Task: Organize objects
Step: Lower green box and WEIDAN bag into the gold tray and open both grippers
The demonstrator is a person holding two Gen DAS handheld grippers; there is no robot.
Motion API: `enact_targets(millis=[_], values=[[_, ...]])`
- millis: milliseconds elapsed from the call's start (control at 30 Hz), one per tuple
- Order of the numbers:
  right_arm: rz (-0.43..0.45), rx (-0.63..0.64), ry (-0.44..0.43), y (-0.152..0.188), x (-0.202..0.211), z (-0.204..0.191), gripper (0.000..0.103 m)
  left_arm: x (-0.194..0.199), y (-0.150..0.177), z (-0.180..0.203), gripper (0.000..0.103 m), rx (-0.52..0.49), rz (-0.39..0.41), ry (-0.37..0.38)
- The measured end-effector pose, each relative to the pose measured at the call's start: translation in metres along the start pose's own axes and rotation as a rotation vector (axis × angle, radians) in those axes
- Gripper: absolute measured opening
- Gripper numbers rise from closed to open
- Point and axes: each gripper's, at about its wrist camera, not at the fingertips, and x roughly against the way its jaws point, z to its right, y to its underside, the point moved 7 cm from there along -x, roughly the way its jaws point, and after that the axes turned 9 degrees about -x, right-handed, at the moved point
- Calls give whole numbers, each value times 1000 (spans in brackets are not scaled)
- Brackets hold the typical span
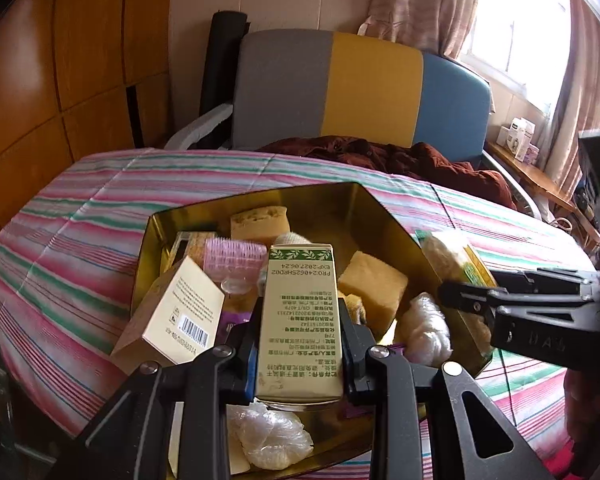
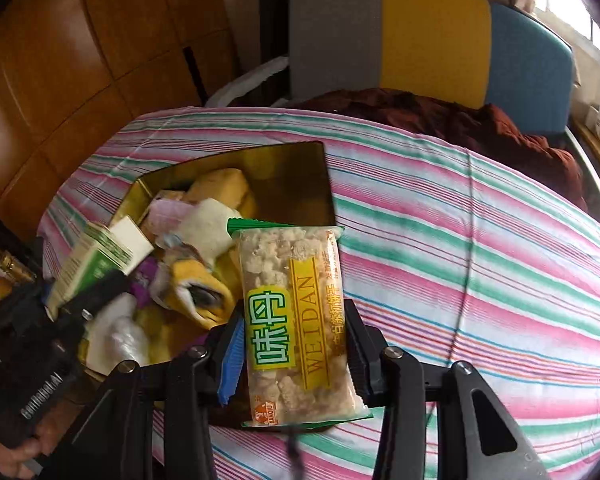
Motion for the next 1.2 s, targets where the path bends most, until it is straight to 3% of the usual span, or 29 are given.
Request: enact_targets(millis=[333,400,467,700,833,1033,1200], values=[[-9,12,-18,-33,-23,-13,44,-23,9,-10,31,67,-62,38],[-19,2,-26,-39,-29,-16,44,-27,10,-11,38,75,-68,50],[-41,1,-50,-44,-39,-21,44,-29,11,-12,60,94,-72,63],[-75,-28,-70,-54,-67,-25,48,-24,10,-17,67,81,-53,24],[-68,-29,-62,-51,-66,-24,50,-18,9,-22,76,80,-44,-7],[-7,-2,-19,-40,-45,-24,50,-3,0,-28,93,79,3,-61],[72,14,50,-29,-24,-20,50,7,-1,-32,100,86,17,-96]])
